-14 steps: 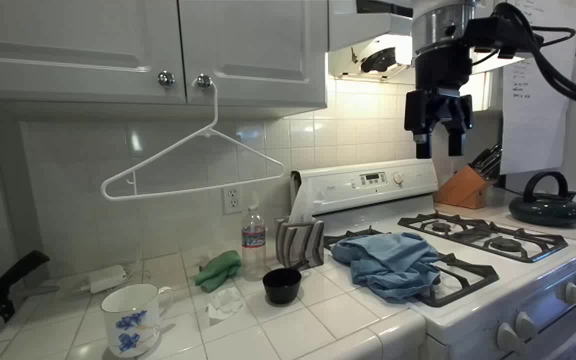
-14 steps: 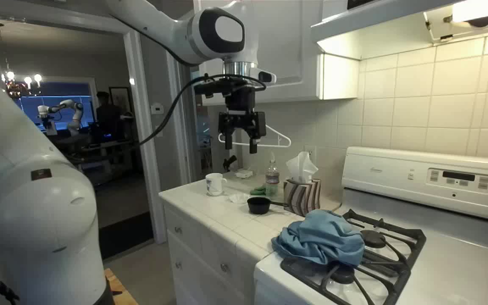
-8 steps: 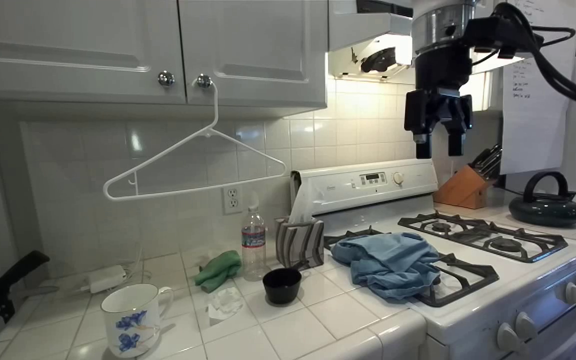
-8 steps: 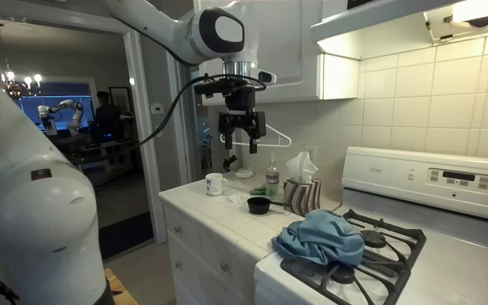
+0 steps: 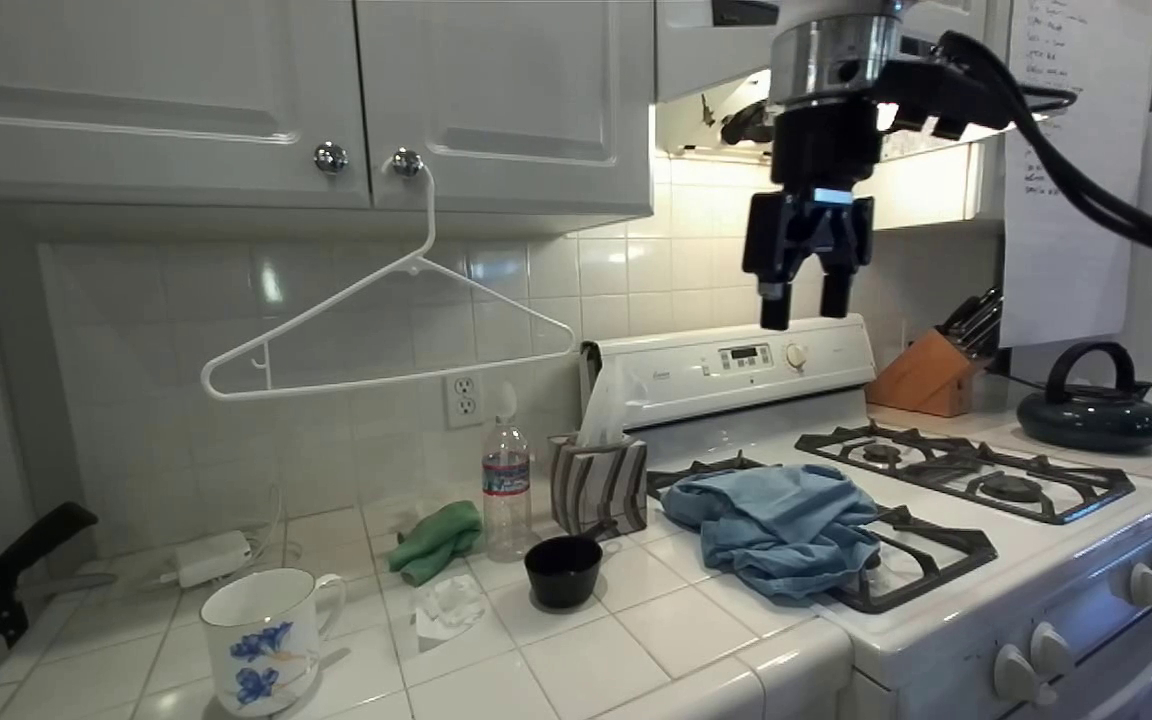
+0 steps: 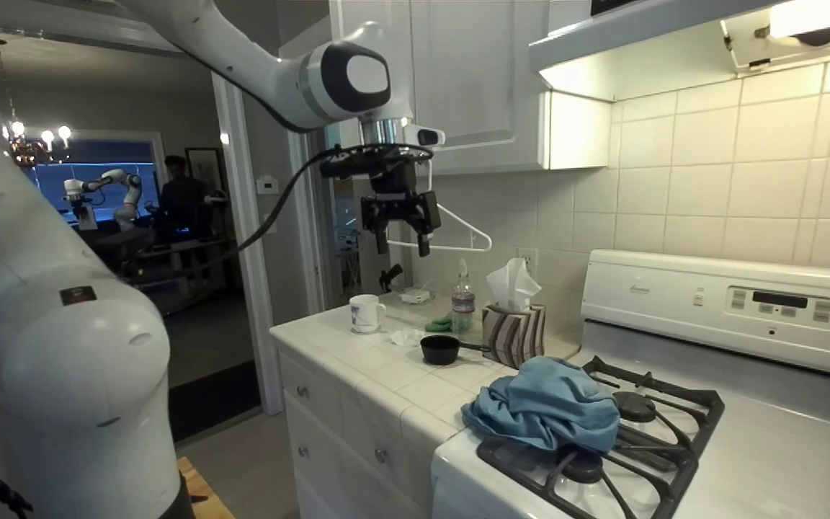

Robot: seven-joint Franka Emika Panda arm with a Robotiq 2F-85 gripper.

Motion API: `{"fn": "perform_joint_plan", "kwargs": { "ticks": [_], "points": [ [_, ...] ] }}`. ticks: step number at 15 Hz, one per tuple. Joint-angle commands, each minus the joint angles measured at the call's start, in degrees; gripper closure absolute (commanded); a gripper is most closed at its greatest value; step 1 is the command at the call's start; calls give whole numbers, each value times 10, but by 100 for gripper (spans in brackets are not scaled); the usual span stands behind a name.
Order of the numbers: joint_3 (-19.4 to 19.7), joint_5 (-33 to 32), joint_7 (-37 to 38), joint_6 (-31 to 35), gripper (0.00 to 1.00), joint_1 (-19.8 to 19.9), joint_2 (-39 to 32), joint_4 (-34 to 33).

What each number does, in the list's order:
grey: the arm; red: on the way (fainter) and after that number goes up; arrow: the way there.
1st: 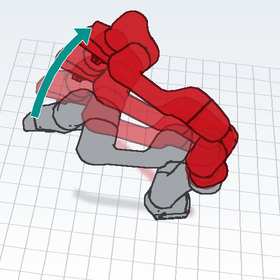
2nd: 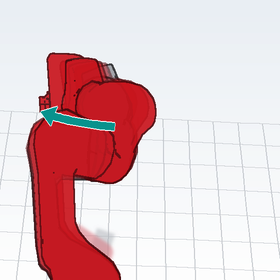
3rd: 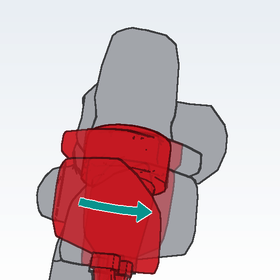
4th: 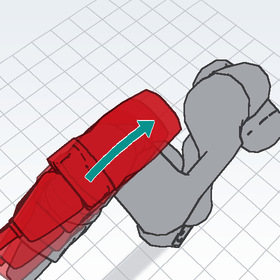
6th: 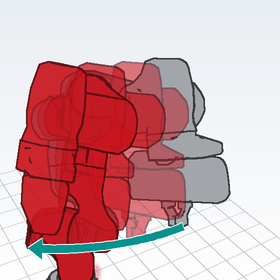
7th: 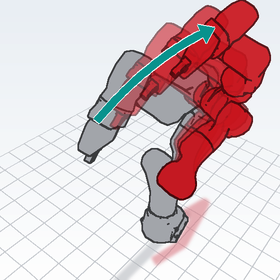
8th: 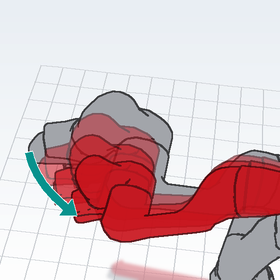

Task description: Pick up the green cloth and hang it on the hang wire

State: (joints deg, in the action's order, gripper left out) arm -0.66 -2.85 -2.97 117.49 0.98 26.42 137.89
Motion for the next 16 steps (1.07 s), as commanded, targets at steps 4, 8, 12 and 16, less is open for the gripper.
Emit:
{"fn": "perform_joint_plan", "kwargs": {
  "ticks": [4, 8, 12, 16],
  "points": [
    [-131, -129, 107, 237, 0, -27, -66, 66],
    [-228, -321, 286, 330, 0, 58, -132, 44],
    [-242, -359, 349, 321, 0, 76, -149, 42],
    [-242, -363, 355, 321, 0, 79, -164, 35]
  ]
}}
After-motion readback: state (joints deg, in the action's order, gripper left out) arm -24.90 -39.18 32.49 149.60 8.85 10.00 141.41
